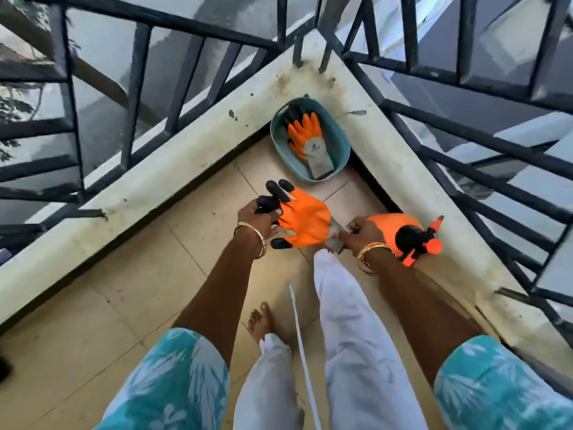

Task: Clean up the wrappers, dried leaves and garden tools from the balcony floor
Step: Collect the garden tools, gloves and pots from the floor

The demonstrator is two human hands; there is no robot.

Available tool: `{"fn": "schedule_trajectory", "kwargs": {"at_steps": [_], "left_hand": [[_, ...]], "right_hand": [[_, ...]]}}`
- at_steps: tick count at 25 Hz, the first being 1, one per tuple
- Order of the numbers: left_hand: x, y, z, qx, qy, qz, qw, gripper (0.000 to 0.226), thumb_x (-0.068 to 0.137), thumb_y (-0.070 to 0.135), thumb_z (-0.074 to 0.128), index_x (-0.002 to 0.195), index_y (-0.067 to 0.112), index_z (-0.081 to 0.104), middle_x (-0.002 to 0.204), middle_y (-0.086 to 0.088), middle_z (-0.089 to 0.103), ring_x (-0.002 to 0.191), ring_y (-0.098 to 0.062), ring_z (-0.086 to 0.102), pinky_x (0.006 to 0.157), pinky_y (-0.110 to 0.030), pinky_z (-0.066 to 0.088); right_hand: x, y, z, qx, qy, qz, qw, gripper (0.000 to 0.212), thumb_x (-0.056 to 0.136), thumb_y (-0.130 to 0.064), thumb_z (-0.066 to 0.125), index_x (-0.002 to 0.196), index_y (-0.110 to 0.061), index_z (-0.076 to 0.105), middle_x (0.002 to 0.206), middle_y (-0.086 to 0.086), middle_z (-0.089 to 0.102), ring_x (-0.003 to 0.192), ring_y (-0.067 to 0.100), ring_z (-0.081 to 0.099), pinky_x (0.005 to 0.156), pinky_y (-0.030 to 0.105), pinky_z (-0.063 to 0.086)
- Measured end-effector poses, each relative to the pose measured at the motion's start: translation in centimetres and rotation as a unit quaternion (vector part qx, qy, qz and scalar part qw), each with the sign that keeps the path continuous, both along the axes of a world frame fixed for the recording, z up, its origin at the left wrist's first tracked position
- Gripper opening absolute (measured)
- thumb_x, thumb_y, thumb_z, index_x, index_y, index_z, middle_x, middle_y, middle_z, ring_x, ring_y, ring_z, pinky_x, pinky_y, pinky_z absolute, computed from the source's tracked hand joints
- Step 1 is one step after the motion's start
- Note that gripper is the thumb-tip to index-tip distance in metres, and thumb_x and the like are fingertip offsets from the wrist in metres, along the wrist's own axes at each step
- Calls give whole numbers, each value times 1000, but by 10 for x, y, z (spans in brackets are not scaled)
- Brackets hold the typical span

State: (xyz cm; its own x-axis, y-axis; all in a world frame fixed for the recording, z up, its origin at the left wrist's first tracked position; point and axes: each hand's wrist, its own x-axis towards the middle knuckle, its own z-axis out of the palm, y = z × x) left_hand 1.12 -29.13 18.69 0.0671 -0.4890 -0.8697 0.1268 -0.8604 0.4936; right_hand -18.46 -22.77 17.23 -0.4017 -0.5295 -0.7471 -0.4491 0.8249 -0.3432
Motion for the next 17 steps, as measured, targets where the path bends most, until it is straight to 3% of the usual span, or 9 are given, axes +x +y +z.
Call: {"fn": "schedule_trajectory", "kwargs": {"at_steps": [1,4,7,9,11,14,17], "left_hand": [[-8,-16,-10,-1,-6,-13,1000,23,89,-11,56,87,12,55,81,-5,59,79,-23,58,64,-31,52],[-35,-57,-42,4,-20,-15,1000,32,88,-14,54,77,15,52,75,-7,55,72,-23,55,54,-27,53],[-57,-92,-74,10,-37,-8,999,32,86,-17,55,76,13,53,73,-9,55,65,-20,55,47,-21,52],[-71,-120,-99,10,-51,-26,998,30,86,-16,55,77,12,53,73,-8,56,67,-21,55,48,-21,53],[-82,-148,-124,13,-63,-71,995,26,87,-14,54,80,11,52,74,-6,55,75,-23,56,55,-27,54],[-92,-189,-158,2,-95,-142,985,24,88,-10,54,83,13,49,81,-10,54,89,-26,53,79,-45,50],[-101,-226,-179,-33,-122,-165,978,20,86,-10,57,87,9,52,83,-10,56,90,-25,52,85,-49,50]], "right_hand": [[-8,-16,-8,7,3,28,1000,9,80,-15,67,86,-13,61,86,8,62,79,24,57,69,27,42],[-38,-63,-41,60,-8,109,992,25,83,-15,64,108,-11,65,113,14,65,104,28,61,88,29,44],[-64,-102,-65,84,-7,107,991,25,86,-13,61,111,-9,63,117,15,63,105,32,61,90,32,44],[-77,-131,-80,99,-6,131,986,24,88,-13,59,112,-9,61,108,14,64,93,33,63,80,29,44],[-84,-154,-97,103,-4,149,984,21,86,-12,57,106,-10,63,99,15,67,80,31,63,72,27,43],[-89,-183,-127,78,41,209,974,21,82,-14,60,100,-7,67,106,19,63,102,35,57,75,27,40],[-92,-208,-152,55,96,250,962,24,81,-12,59,104,-8,68,111,20,60,107,38,54,83,37,47]]}}
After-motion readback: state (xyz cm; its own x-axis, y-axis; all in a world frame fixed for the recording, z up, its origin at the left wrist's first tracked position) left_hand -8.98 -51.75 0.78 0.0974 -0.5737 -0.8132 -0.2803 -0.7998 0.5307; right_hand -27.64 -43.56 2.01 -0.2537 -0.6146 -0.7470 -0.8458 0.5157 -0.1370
